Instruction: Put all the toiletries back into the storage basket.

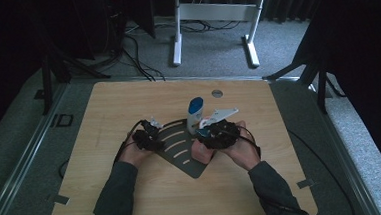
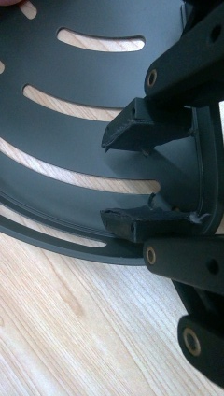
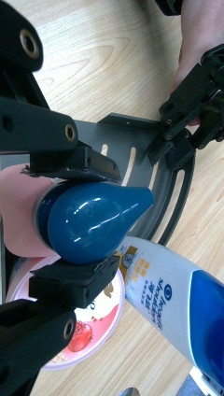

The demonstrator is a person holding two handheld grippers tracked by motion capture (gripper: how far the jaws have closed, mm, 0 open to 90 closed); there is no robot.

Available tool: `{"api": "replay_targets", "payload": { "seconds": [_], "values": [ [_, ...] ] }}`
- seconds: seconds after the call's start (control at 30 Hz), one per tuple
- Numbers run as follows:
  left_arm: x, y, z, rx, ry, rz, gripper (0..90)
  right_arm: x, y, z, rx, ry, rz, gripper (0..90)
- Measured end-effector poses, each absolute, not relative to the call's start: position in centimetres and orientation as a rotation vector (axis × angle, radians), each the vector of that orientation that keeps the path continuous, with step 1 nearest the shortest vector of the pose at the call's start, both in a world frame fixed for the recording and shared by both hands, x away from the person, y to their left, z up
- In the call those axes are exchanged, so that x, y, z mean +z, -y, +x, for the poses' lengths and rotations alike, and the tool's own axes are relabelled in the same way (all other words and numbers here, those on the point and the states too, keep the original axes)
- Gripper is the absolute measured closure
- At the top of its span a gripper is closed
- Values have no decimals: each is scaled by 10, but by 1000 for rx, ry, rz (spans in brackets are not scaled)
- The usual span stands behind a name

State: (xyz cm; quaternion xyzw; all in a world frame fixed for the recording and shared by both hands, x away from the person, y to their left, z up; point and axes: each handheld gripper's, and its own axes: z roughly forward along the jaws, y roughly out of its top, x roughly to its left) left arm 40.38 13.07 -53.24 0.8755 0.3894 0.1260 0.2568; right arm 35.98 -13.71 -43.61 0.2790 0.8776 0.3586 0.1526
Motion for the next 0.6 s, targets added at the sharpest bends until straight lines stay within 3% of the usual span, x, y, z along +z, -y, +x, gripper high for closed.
{"api": "replay_targets", "payload": {
  "seconds": [0.1,0.23,0.6],
  "values": [
    [-532,-130,404,340,-1054,2384,585,-436,138,360,1038,-2521,807,520],
    [-532,-130,404,343,-1055,2385,576,-433,142,359,1062,-2517,784,391],
    [-532,-128,404,337,-1057,2381,544,-432,156,351,1089,-2511,774,317]
  ]
}}
